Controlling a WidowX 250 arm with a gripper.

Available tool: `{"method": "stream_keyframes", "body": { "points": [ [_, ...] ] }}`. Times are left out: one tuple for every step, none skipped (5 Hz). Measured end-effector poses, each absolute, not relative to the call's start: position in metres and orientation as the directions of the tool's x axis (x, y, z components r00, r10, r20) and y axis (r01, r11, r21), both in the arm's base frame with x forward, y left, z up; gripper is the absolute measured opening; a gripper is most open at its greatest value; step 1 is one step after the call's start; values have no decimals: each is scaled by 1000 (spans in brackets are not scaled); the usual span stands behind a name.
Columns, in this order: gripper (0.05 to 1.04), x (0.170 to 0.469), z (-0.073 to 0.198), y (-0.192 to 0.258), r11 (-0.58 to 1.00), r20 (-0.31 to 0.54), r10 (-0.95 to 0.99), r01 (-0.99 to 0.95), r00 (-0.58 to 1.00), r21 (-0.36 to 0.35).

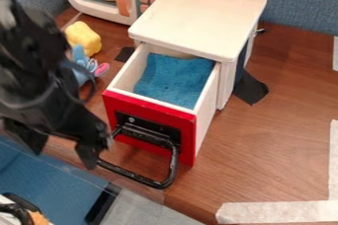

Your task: Fechou a gaveta

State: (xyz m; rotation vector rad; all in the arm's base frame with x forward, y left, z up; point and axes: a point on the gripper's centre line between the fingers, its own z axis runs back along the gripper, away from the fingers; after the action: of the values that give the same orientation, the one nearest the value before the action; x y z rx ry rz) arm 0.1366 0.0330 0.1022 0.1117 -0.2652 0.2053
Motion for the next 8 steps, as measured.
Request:
{"method": "stream_keyframes", "body": {
  "points": [
    [1001,137,90,31,987,264,92,-122,960,102],
    [1001,139,78,31,991,257,47,-77,965,110],
    [1001,142,71,32,991,251,31,-62,967,116],
    [1001,141,64,33,992,248,51,-77,967,96],
    [1001,136,58,27,994,233,41,-64,972,93],
    [1001,134,51,17,994,221,17,-40,975,99],
    [1001,136,43,8,995,198,13,-33,980,93],
    [1001,139,33,4,995,177,22,-39,984,89]
  ]
}}
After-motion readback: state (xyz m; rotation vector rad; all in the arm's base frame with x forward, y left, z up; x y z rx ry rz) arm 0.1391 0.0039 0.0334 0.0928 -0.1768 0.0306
